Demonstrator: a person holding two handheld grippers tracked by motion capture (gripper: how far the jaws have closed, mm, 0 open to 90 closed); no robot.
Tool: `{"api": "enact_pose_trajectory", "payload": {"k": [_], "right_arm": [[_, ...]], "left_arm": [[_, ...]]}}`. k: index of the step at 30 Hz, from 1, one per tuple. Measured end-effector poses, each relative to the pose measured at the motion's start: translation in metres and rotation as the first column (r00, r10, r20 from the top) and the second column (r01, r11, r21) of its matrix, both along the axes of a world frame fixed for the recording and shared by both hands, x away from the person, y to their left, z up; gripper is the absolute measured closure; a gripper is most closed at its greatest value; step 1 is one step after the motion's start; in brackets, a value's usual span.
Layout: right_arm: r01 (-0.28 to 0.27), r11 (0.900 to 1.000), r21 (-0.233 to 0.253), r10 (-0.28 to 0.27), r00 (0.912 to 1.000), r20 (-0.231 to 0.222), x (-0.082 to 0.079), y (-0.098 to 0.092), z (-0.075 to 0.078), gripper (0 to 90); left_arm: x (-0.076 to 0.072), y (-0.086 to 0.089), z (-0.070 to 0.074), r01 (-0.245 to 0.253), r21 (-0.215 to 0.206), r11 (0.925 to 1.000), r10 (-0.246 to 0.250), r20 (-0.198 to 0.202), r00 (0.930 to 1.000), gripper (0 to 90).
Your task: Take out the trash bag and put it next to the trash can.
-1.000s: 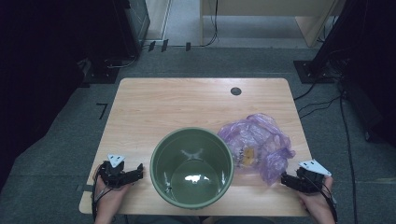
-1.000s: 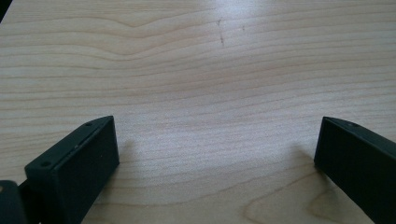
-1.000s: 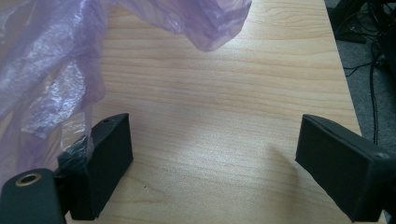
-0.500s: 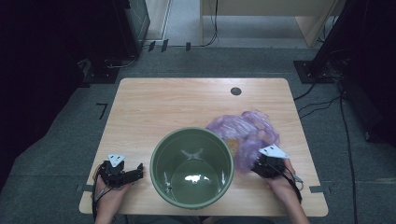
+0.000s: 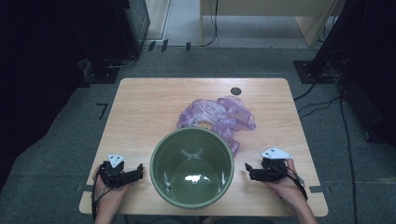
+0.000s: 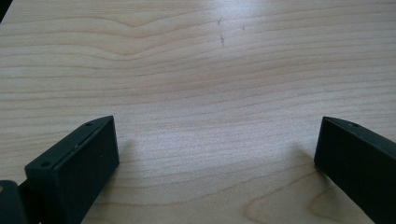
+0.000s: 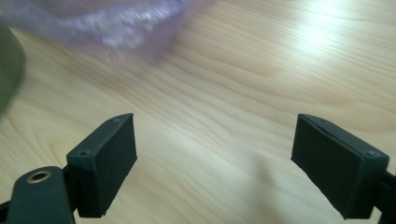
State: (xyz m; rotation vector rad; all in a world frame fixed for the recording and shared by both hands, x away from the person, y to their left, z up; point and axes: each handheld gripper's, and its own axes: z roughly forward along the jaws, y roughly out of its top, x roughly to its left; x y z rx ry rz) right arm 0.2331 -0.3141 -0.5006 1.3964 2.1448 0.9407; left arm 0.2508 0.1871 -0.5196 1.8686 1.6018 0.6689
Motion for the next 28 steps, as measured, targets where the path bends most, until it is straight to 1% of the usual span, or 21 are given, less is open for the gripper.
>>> {"api": "enact_pose_trajectory", "payload": {"k": [2, 3, 5, 7, 8, 11, 12, 16, 20, 21, 26, 27, 28], "right_arm": [[0.021, 1.000, -0.022, -0.021, 0.9997, 0.015, -0.008, -0.012, 0.000, 13.6], [0.046, 0.999, -0.017, -0.046, 0.9988, 0.017, -0.011, -0.020, -0.002, 13.8], [0.107, 0.994, -0.002, -0.106, 0.9941, 0.023, -0.017, -0.036, -0.007, 14.0], [0.166, 0.986, -0.003, -0.166, 0.9859, 0.021, -0.022, -0.051, -0.012, 14.0], [0.196, 0.981, -0.010, -0.196, 0.9804, 0.022, -0.024, -0.059, -0.013, 14.0], [0.247, 0.969, -0.008, -0.247, 0.9685, 0.034, -0.030, -0.074, -0.013, 14.4], [0.267, 0.964, -0.007, -0.266, 0.9631, 0.039, -0.032, -0.080, -0.014, 14.6], [0.303, 0.953, -0.007, -0.303, 0.9524, 0.033, -0.038, -0.092, -0.016, 14.6], [0.331, 0.943, -0.019, -0.330, 0.9435, 0.023, -0.042, -0.099, -0.020, 14.6], [0.333, 0.943, -0.024, -0.332, 0.9429, 0.022, -0.043, -0.101, -0.021, 14.6], [0.369, 0.930, -0.007, -0.368, 0.9296, 0.013, -0.045, -0.107, -0.022, 14.9], [0.372, 0.928, -0.006, -0.372, 0.9283, 0.011, -0.045, -0.107, -0.022, 14.9], [0.371, 0.929, -0.008, -0.371, 0.9288, 0.011, -0.045, -0.106, -0.023, 14.9]], "left_arm": [[0.000, 0.000, 0.000, 0.000, 0.000, 1.0000, 0.000, 0.000, 1.0000, 0.0], [0.000, 0.000, 0.000, 0.000, 0.000, 1.0000, 0.000, 0.000, 1.0000, 0.0], [0.000, 0.000, 0.000, -0.001, 0.000, 1.0000, 0.001, 0.000, 1.0000, 0.0], [0.000, 0.000, 0.000, -0.001, 0.000, 1.0000, 0.001, 0.000, 1.0000, 0.0], [0.000, 0.000, 0.000, -0.002, 0.000, 1.0000, 0.002, 0.001, 1.0000, 0.0], [0.000, 0.000, 0.000, -0.001, 0.000, 1.0000, 0.001, 0.000, 1.0000, 0.0], [0.000, 0.000, 0.000, -0.001, 0.000, 1.0000, 0.001, 0.000, 1.0000, 0.0], [0.000, 0.000, 0.000, -0.001, 0.000, 1.0000, 0.001, 0.000, 1.0000, 0.0], [0.000, 0.000, 0.000, -0.001, 0.000, 1.0000, 0.001, 0.000, 1.0000, 0.0], [0.000, 0.000, 0.000, -0.001, 0.000, 1.0000, 0.001, 0.000, 1.0000, 0.0], [0.000, 0.000, 0.000, -0.001, 0.001, 1.0000, 0.001, 0.001, 1.0000, 0.0], [0.000, 0.000, 0.000, 0.000, 0.001, 1.0000, 0.000, 0.000, 1.0000, 0.0], [0.000, 0.000, 0.000, 0.000, 0.000, 1.0000, 0.000, 0.000, 1.0000, 0.0]]}}
